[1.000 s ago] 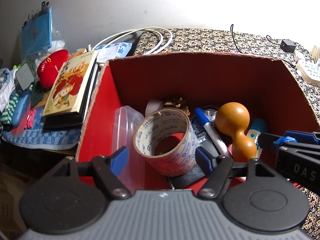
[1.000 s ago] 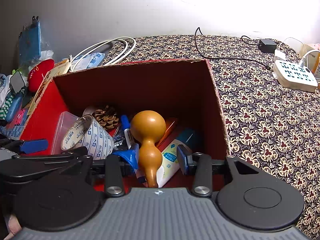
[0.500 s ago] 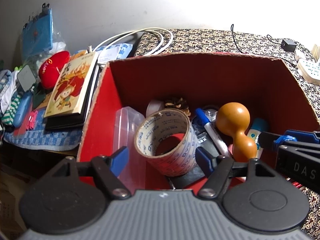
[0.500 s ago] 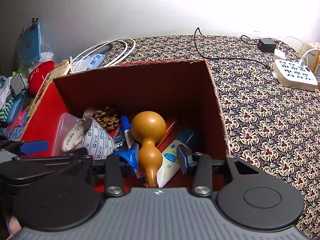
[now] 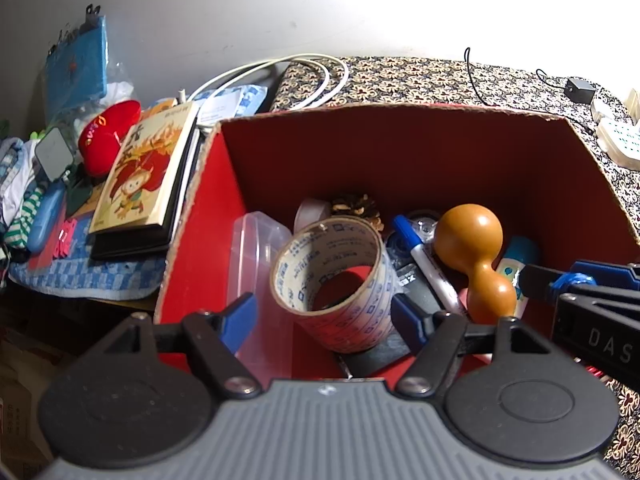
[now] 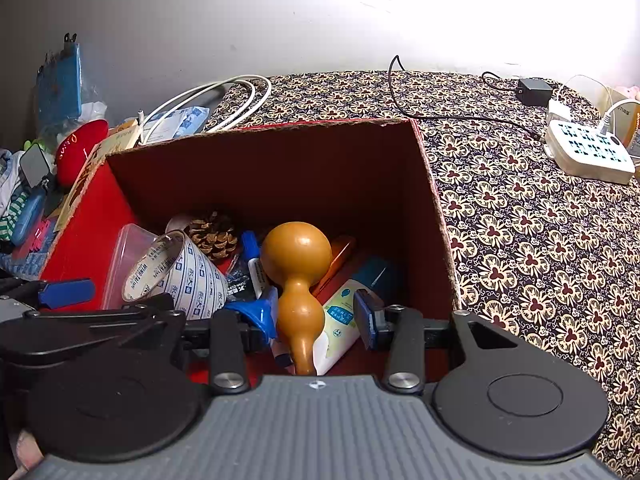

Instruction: Organize rigid objects

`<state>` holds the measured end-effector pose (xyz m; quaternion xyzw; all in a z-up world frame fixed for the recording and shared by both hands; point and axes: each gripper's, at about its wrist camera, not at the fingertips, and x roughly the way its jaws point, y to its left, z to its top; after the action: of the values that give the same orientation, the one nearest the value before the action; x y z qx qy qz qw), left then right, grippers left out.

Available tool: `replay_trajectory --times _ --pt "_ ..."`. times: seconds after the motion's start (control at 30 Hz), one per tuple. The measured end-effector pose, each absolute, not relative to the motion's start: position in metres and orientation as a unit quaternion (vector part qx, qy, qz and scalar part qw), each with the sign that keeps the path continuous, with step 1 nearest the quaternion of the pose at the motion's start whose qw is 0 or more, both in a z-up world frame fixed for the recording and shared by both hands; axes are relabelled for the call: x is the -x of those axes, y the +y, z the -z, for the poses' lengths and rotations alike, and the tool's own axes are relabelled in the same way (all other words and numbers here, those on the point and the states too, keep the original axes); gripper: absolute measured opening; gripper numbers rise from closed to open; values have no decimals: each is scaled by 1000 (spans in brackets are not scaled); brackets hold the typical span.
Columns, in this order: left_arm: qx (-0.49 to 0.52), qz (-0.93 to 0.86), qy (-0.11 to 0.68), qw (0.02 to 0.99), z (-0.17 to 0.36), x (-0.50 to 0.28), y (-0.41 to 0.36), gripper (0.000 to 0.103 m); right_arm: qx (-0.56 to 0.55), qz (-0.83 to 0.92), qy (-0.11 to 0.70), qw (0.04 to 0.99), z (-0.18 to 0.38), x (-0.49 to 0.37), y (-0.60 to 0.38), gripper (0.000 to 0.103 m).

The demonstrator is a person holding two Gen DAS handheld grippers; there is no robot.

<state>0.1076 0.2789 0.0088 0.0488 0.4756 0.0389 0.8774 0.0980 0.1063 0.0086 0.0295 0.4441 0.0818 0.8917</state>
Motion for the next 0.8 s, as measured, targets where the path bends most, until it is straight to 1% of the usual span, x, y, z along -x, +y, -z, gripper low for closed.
replay_trajectory --times 0.8 --pt "-43 -39 479 876 -5 -107 279 73 -21 -84 453 887 -4 -100 108 25"
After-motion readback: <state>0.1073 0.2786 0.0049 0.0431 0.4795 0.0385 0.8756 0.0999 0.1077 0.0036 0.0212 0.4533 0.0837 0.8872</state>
